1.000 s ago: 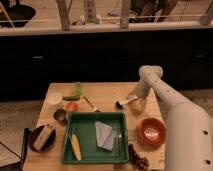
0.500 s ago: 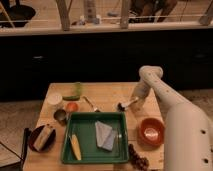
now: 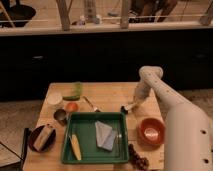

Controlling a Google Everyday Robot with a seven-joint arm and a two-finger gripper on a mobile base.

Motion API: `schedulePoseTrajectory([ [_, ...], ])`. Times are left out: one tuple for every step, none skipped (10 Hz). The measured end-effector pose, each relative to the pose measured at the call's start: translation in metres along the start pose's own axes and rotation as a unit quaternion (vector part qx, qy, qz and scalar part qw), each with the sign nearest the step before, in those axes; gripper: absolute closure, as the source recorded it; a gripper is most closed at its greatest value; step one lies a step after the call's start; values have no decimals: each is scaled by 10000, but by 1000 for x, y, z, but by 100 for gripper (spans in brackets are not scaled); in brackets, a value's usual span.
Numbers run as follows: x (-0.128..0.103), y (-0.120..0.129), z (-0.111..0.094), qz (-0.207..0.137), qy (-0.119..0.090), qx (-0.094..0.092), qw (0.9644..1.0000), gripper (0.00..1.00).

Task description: Wipe red bowl with brush

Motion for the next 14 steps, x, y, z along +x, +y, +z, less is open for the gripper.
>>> schedulePoseTrajectory([
  [1,1,0,22,18,18,10000,100],
  [2,1,-2,28,37,36,10000,100],
  [2,1,-4,29,57,59,10000,100],
  [2,0,-6,29,70,77,9999,100],
  [2,0,-8,25,79,100,9999,100],
  [2,-1,-10,19,89,120,9999,100],
  [2,-2,-12,15,97,139,9999,100],
  [2,-3,-15,20,108,163,9998,100],
  [3,-4,-17,46,114,193,9997,100],
  [6,-6,-21,81,122,238,9996,100],
  [11,-6,-25,124,120,275,9995,100],
  [13,-6,-29,141,114,285,9994,100],
  [16,-6,-33,157,111,300,9994,100],
  [18,-6,-35,169,112,310,9993,100],
])
